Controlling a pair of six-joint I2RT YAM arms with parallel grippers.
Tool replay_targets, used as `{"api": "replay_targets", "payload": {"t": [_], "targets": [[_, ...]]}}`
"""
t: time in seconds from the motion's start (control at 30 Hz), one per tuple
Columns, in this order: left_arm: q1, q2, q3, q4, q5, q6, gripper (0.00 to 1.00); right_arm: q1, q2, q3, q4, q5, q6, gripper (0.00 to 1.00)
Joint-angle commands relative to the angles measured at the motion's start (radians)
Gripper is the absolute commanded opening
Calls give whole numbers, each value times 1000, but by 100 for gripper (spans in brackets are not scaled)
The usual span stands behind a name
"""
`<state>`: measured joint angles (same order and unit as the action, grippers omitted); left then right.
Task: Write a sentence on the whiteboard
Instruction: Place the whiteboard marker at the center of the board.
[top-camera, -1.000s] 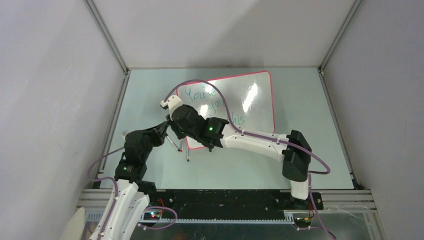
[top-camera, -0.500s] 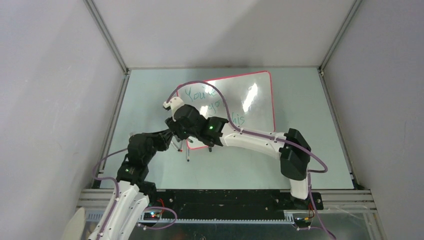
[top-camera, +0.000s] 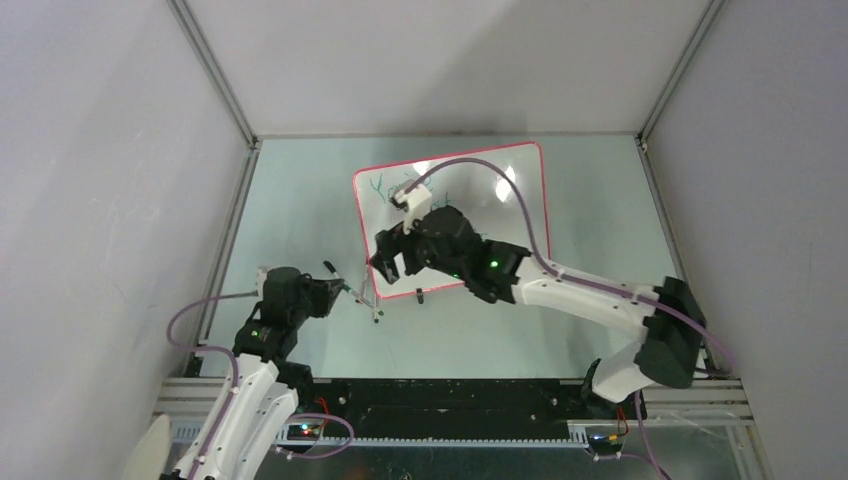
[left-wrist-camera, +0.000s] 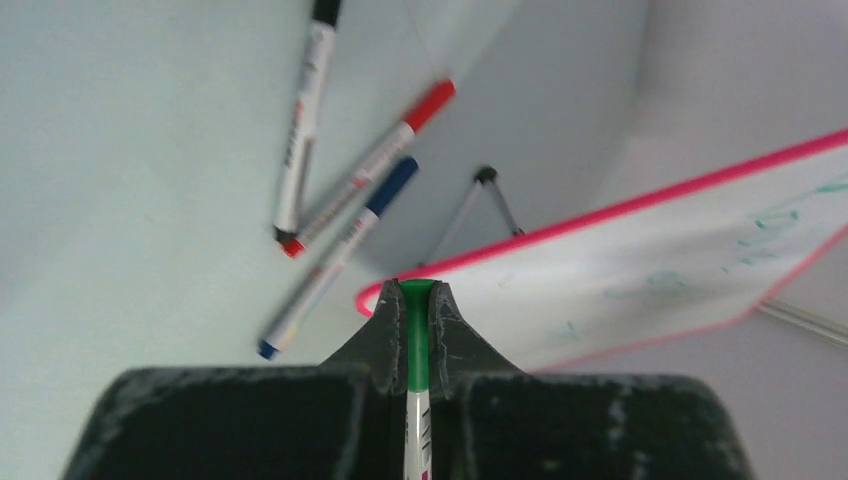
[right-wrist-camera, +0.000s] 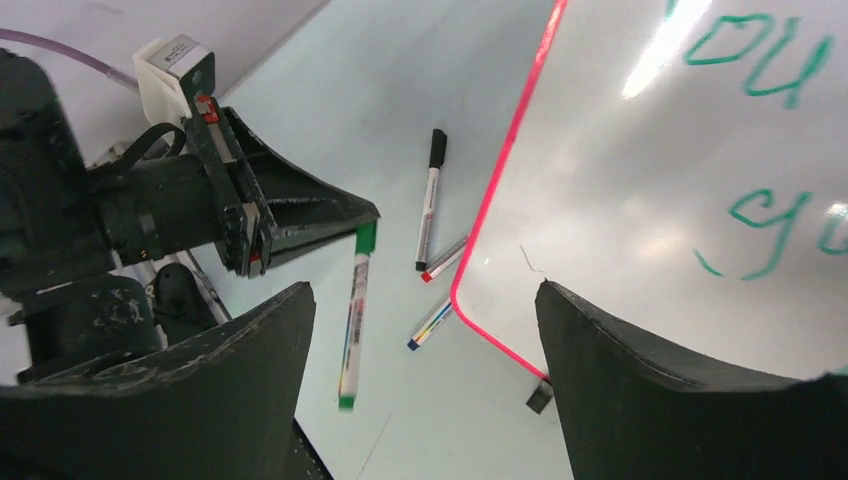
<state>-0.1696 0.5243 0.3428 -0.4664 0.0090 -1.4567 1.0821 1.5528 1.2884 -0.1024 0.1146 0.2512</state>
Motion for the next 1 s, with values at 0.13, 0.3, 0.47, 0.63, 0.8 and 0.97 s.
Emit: {"api": "replay_targets", "payload": {"t": [0.13,0.3,0.47,0.63,0.8,0.97], "targets": [[4,121,129,-86,-399,305,0,-50,-258,-213,86,27,15,82],[0,296,198,-85,-519,378,0,-110,-384,-337,39,59,40,81],[-2,403,207,-11,-535,436,0,-252,-548,-472,-36,50,65,80],[-2,434,192,13,-569,421,12,-427,-721,-583,-72,44,70,80],[-3,470,182,44,-567,405,28,-631,-811,-675,-115,26,120,80],[-3,512,181,94,-535,423,39,-784,-904,-759,-105,45,145,81]]}}
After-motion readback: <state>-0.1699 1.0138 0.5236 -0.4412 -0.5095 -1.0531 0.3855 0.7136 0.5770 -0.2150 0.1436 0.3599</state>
